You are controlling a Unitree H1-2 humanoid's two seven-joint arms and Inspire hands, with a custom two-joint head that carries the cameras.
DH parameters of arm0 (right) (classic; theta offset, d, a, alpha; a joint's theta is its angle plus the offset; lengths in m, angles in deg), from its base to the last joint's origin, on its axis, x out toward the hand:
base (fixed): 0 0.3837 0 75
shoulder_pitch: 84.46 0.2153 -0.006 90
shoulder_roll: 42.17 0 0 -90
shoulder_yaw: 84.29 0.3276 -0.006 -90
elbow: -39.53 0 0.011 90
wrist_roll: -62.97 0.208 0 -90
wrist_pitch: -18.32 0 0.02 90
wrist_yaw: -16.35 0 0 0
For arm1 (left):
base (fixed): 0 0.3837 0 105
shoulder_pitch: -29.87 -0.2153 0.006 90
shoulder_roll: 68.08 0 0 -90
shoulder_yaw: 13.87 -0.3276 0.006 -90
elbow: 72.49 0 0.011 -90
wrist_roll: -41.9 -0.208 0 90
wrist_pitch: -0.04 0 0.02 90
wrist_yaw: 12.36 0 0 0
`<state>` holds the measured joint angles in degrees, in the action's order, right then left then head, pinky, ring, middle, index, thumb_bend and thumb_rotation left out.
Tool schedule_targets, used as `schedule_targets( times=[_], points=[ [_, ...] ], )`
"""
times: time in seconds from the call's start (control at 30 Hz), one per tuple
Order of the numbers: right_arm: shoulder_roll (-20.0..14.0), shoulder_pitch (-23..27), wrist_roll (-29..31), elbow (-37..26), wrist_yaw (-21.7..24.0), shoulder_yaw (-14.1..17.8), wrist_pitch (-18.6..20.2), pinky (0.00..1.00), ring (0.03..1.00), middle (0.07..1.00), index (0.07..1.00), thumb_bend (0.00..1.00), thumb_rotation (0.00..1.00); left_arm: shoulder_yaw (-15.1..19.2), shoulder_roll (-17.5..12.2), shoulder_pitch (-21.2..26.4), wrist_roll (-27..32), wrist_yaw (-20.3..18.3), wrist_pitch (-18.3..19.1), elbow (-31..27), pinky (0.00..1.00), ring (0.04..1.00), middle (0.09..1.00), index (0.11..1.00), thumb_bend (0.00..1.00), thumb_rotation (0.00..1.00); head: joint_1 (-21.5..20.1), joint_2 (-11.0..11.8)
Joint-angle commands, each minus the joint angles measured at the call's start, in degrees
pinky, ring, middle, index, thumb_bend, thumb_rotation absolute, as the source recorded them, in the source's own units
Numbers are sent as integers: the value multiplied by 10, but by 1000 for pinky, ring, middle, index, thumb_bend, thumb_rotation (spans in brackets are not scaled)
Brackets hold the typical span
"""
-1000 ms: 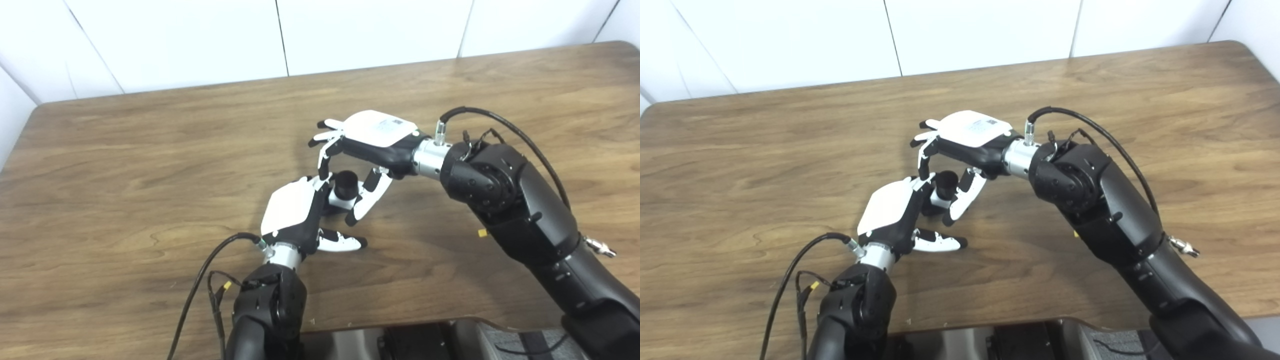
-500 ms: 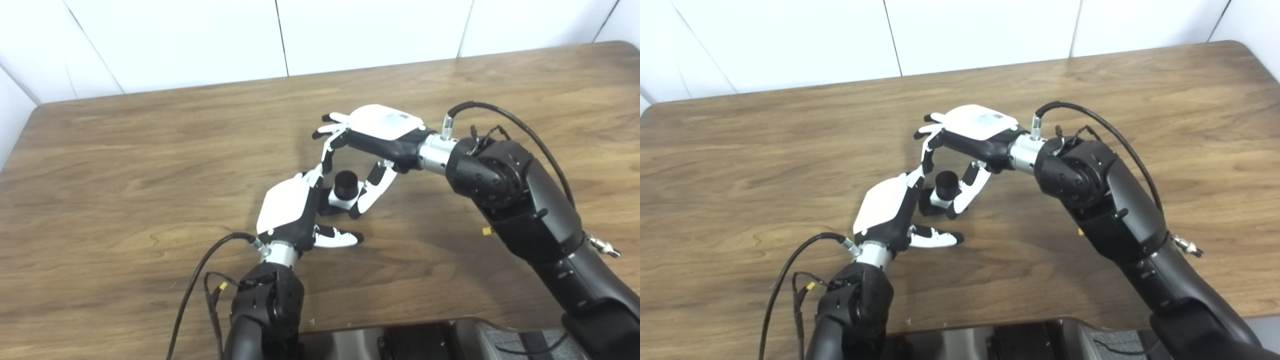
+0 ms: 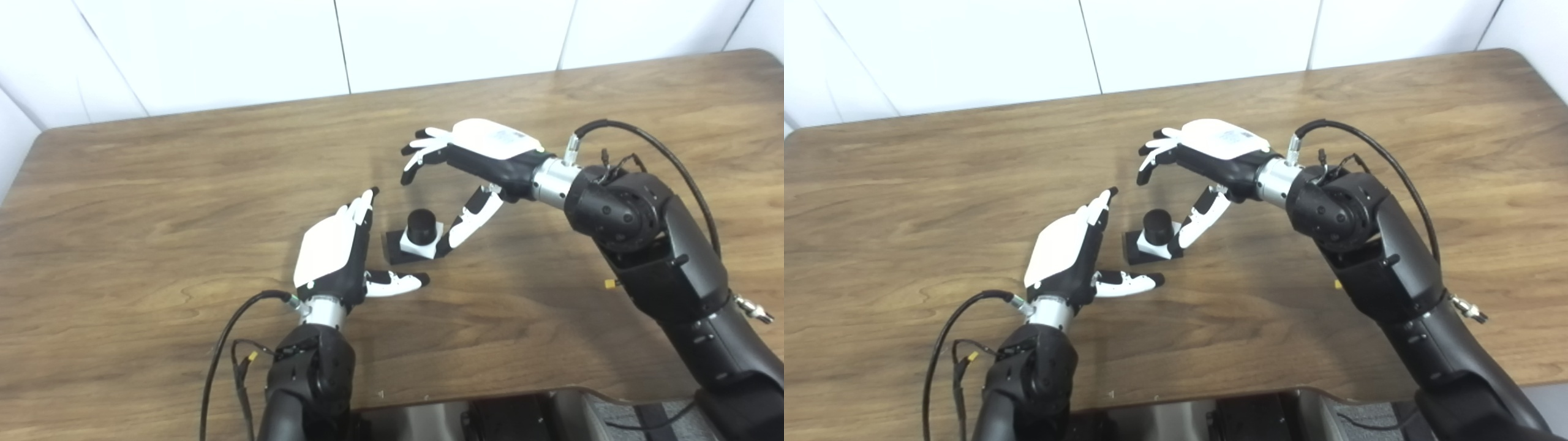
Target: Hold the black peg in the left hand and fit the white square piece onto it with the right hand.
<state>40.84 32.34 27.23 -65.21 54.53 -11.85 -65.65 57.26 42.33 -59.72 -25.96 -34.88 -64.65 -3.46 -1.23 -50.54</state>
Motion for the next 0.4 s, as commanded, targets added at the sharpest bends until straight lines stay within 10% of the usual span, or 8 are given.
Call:
schedule_targets(
  times=[0.0, 0.37],
  points=[
    [-11, 13, 6, -10, -21, 13, -7, 891, 979, 912, 751, 1000, 359, 12, -14, 6, -10, -6, 7, -12, 820, 965, 971, 995, 969, 389, -1, 0],
    [-14, -40, 29, -28, -35, 41, 29, 862, 980, 937, 863, 964, 459, 91, -30, -10, 120, 24, -15, -25, 829, 983, 999, 1000, 918, 476, -7, 1]
  ],
)
